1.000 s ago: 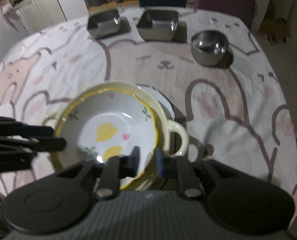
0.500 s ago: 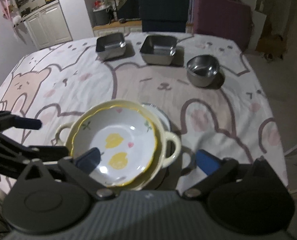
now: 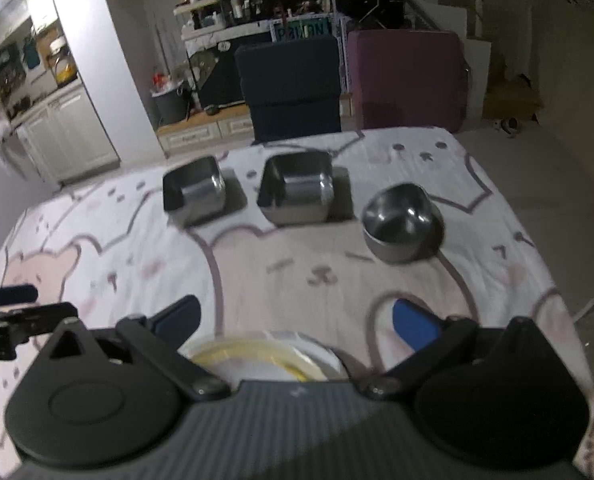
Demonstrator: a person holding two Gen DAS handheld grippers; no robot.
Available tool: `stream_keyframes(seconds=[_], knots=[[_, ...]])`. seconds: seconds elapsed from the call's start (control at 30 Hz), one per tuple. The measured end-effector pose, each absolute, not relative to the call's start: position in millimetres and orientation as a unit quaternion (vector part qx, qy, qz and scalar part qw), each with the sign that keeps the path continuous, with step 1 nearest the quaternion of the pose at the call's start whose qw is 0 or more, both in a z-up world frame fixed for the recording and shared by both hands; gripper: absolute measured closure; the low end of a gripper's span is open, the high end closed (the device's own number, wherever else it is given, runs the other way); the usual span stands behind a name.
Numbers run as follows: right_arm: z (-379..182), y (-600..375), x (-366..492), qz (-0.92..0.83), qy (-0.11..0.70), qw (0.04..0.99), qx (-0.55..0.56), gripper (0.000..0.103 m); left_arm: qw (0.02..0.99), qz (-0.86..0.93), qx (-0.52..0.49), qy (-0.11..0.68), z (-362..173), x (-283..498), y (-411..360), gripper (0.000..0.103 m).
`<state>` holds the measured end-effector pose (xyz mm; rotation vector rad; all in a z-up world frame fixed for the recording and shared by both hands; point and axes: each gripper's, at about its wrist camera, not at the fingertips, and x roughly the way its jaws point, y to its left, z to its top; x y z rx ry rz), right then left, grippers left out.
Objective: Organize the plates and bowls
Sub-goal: 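Move both tools to a steel square tray and close both grippers on its rim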
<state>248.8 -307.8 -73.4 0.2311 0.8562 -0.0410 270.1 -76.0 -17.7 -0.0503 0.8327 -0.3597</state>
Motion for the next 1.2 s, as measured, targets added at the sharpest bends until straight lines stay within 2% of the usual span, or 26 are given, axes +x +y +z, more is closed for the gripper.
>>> stream_keyframes(seconds=[0.43, 0.7, 1.0, 1.13, 1.2], knots=[[-108, -264, 372, -0.051, 0.401, 0.898, 0.176, 0.000, 0.920, -0.123, -0.048, 0.370, -32, 360, -26, 0.000], [-138, -250, 426, -0.076, 0.418, 0.863, 0.274, 0.000, 0.926, -0.136, -0.059, 0.347, -55, 397, -21, 0.000], [-174, -229, 469, -0.085, 0.425, 0.831, 0.348, 0.017, 0.938, -0.172, -0.035, 0.299, -59, 442, -27, 0.000], [-184, -219, 478, -0.086, 0.426, 0.822, 0.368, 0.020, 0.937, -0.206, -0.011, 0.283, -66, 467, -44, 0.001], [-187, -214, 482, -0.085, 0.428, 0.822, 0.366, 0.027, 0.936, -0.210, 0.016, 0.282, -70, 478, -51, 0.001]])
